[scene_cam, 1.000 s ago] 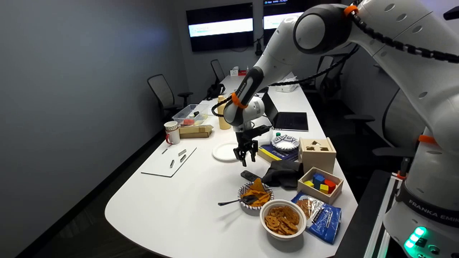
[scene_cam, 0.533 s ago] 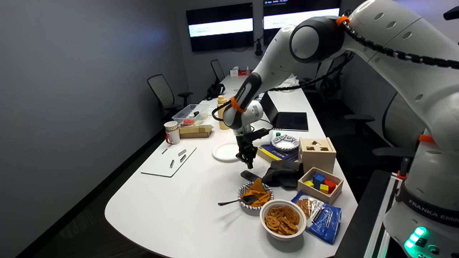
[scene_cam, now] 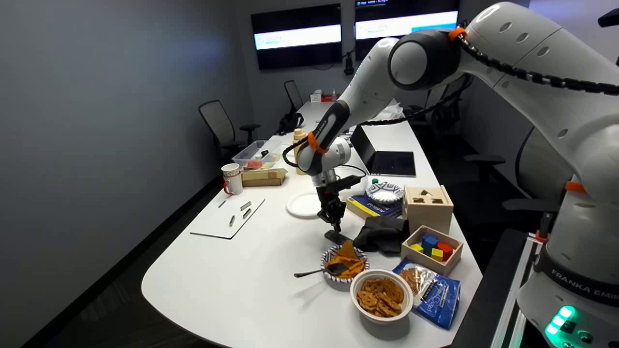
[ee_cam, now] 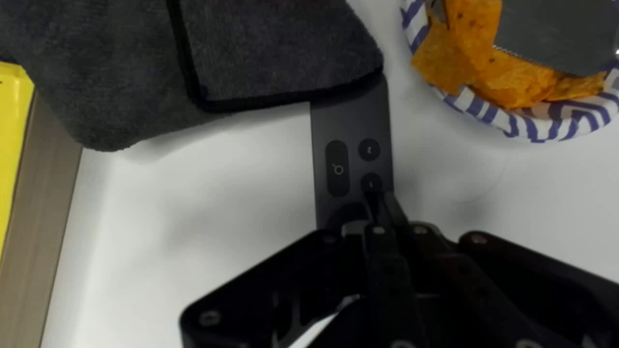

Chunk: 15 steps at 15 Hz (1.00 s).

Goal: Press the button on the remote

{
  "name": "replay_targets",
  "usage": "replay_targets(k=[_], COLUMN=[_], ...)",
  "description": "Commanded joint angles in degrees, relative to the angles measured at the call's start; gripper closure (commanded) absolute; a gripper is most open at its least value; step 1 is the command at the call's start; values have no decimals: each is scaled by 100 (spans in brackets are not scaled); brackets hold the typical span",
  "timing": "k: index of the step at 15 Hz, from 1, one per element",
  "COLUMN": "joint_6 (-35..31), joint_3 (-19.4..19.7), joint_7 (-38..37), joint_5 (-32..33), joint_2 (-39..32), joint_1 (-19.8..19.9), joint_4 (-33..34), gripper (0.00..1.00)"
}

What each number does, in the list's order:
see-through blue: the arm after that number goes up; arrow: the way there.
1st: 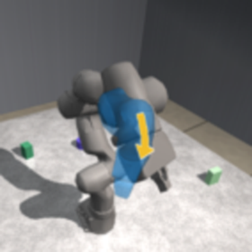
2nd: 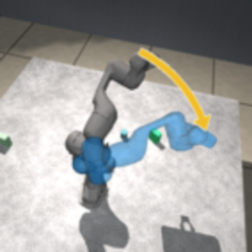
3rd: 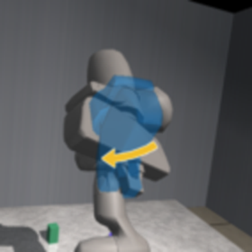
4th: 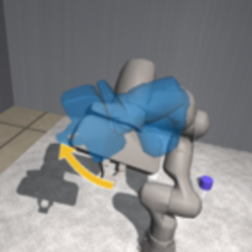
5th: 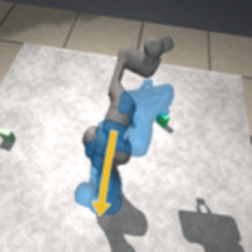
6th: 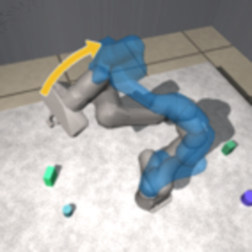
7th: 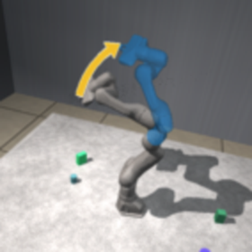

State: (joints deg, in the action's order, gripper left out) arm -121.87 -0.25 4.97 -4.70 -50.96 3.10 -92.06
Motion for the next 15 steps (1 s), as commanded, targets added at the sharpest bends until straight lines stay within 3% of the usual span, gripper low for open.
replay_targets(k=[1, 15], joint_6=[393, 883], joint_3=[-94, -134], joint_7=[152, 411], joint_5=[44, 4], joint_2=[-258, -859], joint_1=[62, 136], joint_4=[444, 1143], gripper=[100, 100])
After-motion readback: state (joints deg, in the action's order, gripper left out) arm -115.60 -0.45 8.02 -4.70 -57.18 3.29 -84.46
